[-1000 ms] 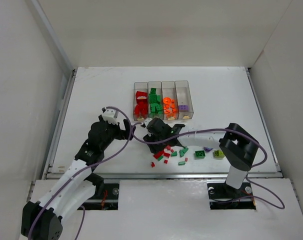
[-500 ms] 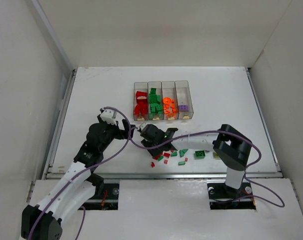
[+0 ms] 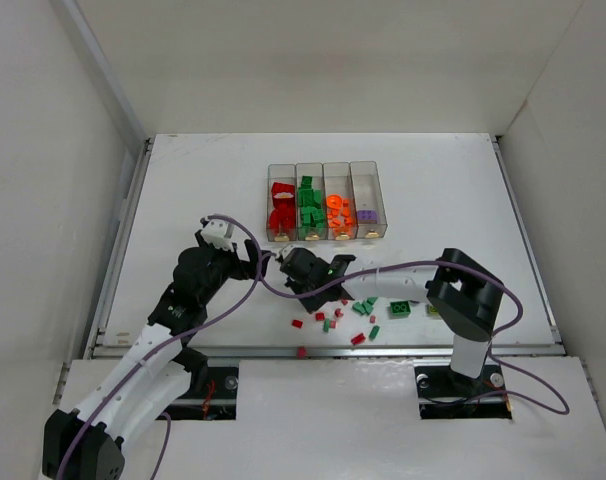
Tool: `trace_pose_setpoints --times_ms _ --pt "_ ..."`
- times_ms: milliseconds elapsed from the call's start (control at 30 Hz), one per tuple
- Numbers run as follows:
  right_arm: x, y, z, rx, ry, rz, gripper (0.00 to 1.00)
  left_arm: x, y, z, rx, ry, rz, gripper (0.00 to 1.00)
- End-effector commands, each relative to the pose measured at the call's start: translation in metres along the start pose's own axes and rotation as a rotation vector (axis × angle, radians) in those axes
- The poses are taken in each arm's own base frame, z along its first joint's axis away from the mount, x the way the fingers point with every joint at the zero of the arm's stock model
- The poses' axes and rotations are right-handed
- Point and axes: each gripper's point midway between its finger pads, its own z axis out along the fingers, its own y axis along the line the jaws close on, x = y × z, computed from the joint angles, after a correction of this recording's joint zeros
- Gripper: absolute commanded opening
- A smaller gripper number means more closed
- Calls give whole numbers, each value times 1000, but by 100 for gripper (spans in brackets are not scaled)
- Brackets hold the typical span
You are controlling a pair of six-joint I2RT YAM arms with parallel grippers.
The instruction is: Sort the legos into containers by color
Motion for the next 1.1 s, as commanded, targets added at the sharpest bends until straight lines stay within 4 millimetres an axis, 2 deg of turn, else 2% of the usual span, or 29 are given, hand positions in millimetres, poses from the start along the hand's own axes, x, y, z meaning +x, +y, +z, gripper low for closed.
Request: trace_pose_setpoints --times_ms 0,67,267,400,767,800,933,967,1000,1067 --pt "-29 18 -20 -50 -82 -2 2 -12 -11 -2 56 -54 14 100" --pt "-47 18 -29 -44 -129 5 1 -17 -12 -3 61 -72 15 100" --pt "-69 13 -41 5 -179 6 1 -12 -11 -2 58 -63 14 100" --pt "-75 8 -43 36 -198 11 0 -12 -11 -2 58 -63 14 100" --pt "-72 0 -49 65 -210 5 0 -17 -11 -4 51 -75 24 100" --pt "-79 -2 -55 75 -235 11 0 -17 -11 -4 51 -75 24 100" --pt "-101 -25 -65 114 -279 75 0 -17 -11 -4 51 -75 24 100" --pt "-106 -37 -67 138 -285 95 0 -17 -11 -4 51 -75 24 100" --pt "-121 -60 -73 163 -313 156 0 -20 -11 -5 54 -83 25 100" --pt "-133 -90 -74 201 -330 214 0 -19 -13 -5 62 -81 25 100"
